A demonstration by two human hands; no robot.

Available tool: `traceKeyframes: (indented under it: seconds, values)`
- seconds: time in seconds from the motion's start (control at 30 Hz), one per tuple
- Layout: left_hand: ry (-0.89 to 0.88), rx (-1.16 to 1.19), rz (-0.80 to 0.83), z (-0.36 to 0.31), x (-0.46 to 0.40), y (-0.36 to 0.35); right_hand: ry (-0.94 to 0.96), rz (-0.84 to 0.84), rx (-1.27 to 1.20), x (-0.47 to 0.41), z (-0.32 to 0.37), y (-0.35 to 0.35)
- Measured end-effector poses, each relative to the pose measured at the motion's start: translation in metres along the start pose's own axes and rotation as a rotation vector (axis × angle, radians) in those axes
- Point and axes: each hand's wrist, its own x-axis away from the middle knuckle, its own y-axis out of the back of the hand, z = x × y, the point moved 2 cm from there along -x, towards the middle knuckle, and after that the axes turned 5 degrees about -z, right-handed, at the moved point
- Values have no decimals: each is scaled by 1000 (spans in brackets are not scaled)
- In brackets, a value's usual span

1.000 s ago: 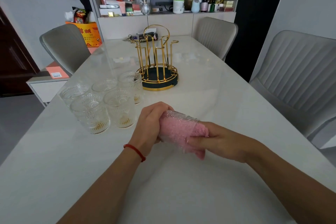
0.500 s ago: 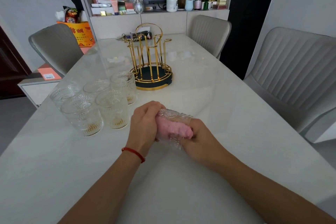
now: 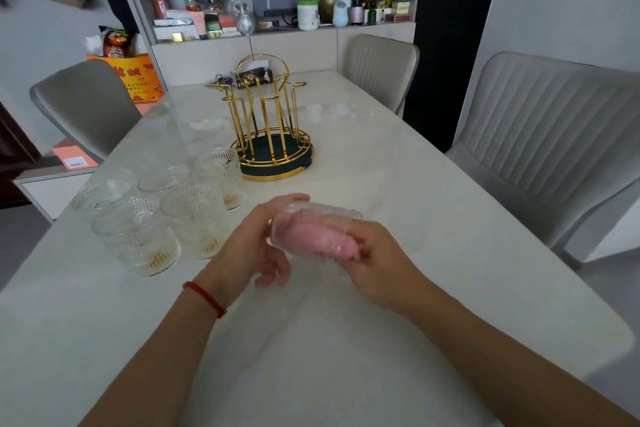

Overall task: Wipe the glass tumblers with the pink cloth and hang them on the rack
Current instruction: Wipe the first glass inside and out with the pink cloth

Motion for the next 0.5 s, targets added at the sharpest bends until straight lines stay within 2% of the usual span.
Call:
traceKeyframes:
  seconds: [0.07, 0.13, 0.23, 0.3, 0.37, 0.4, 0.43, 0.5]
  values:
    - [172, 70, -45, -3, 0, -12, 302, 79, 401, -2, 0, 1]
    - [167, 49, -183, -4, 0, -22, 430, 136, 565, -3, -2, -1]
    - [-41, 90, -284, -3, 1, -26, 335, 127, 398, -5, -1, -3]
    - [-241, 103, -315, -5, 3, -22, 119, 109, 225, -8, -4, -9]
    - [-439, 55, -299, -5, 4, -18, -220, 91, -189, -10, 1, -10]
    - [-477, 48, -271, -5, 4, -17, -318, 100, -347, -8, 3, -10]
    - [-452, 85, -218, -5, 4, -15, -306, 96, -406, -7, 7, -8]
    - [-302, 206, -52, -6, 2, -8, 13, 93, -137, -6, 15, 4]
